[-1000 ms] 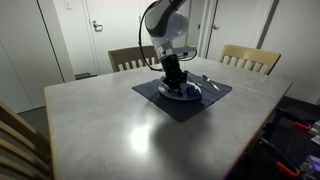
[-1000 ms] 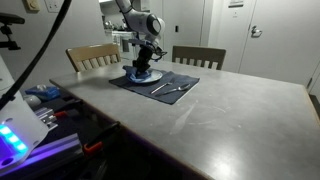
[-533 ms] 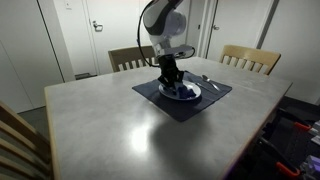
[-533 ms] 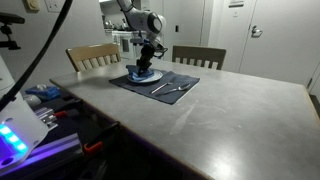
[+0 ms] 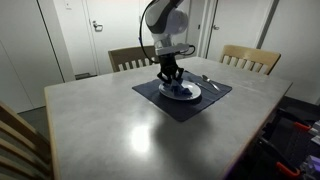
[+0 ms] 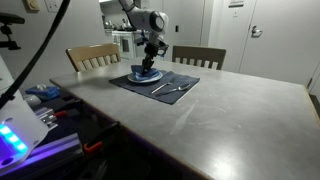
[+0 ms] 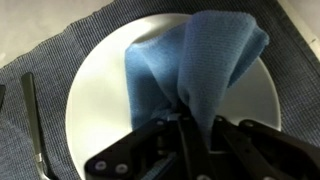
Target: Use the blue towel to wipe the white plate
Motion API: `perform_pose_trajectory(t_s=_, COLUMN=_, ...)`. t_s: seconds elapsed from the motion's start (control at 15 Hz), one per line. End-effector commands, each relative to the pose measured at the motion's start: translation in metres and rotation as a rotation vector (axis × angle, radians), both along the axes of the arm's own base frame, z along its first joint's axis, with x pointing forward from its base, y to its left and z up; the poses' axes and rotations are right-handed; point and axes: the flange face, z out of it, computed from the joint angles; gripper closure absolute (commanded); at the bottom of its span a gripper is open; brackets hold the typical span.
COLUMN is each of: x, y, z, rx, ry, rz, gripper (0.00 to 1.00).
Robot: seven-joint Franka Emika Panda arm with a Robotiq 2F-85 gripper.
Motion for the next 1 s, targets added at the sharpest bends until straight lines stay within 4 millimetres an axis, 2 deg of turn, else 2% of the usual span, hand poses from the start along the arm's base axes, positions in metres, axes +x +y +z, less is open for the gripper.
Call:
perform_pose_trajectory(t_s=0.0, x=0.002, y=-0.020, z=-0.015, rx=-0.062, ry=-0.058, rz=-0.096, gripper=0.97)
perform_pose_trajectory(t_s=0.33, x=0.003, y=-0.039, z=-0.012, rx=-0.125, ry=-0.051, rz=-0.179, gripper=0.97)
perform_pose_trajectory(t_s=0.6, x=-0.009, y=-0.045, z=-0.017, rx=-0.166, ry=0.015, rz=-0.227, gripper=0.97)
perform_pose_trajectory(t_s=0.93, x=-0.032, y=-0.055, z=-0.022, rx=-0.304, ry=0.179, rz=-0.397, gripper=0.97)
